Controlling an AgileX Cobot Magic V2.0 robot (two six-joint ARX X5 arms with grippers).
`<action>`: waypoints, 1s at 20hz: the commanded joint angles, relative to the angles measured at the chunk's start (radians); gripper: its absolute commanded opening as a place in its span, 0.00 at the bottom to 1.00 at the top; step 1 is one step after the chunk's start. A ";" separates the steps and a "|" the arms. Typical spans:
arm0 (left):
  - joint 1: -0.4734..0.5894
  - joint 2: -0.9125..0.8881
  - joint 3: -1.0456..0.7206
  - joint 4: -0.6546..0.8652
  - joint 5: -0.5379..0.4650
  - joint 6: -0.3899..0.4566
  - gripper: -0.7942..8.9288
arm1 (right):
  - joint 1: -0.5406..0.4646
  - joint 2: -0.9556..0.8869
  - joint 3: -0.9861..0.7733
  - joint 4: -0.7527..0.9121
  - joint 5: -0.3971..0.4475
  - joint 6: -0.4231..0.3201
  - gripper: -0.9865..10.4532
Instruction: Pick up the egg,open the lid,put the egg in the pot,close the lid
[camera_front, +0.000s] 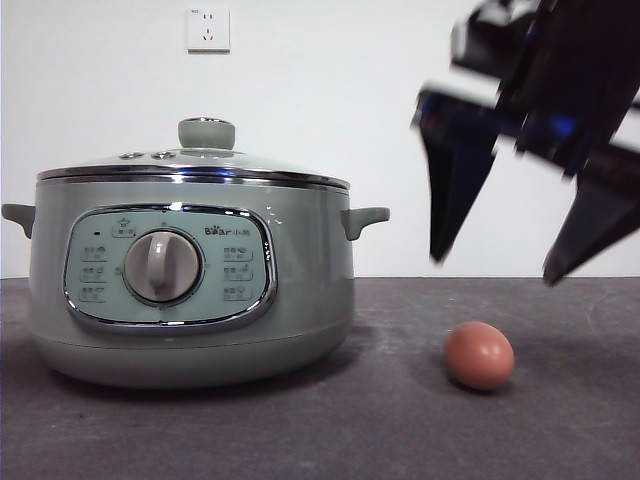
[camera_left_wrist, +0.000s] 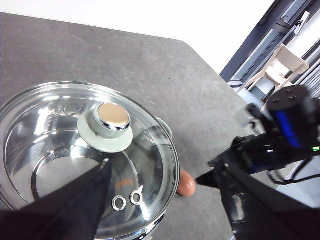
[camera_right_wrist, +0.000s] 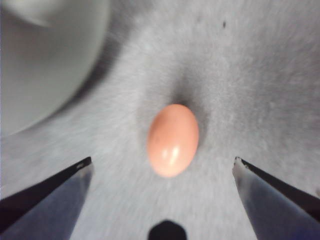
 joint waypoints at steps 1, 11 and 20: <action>-0.003 -0.002 0.003 0.009 0.000 -0.005 0.44 | 0.002 0.071 0.003 0.041 -0.002 0.011 0.49; -0.003 -0.002 0.003 0.008 -0.002 -0.002 0.44 | 0.001 0.236 0.003 0.114 -0.003 0.017 0.28; -0.003 0.005 0.003 0.024 -0.003 0.028 0.44 | 0.001 0.113 0.003 0.069 0.022 -0.012 0.08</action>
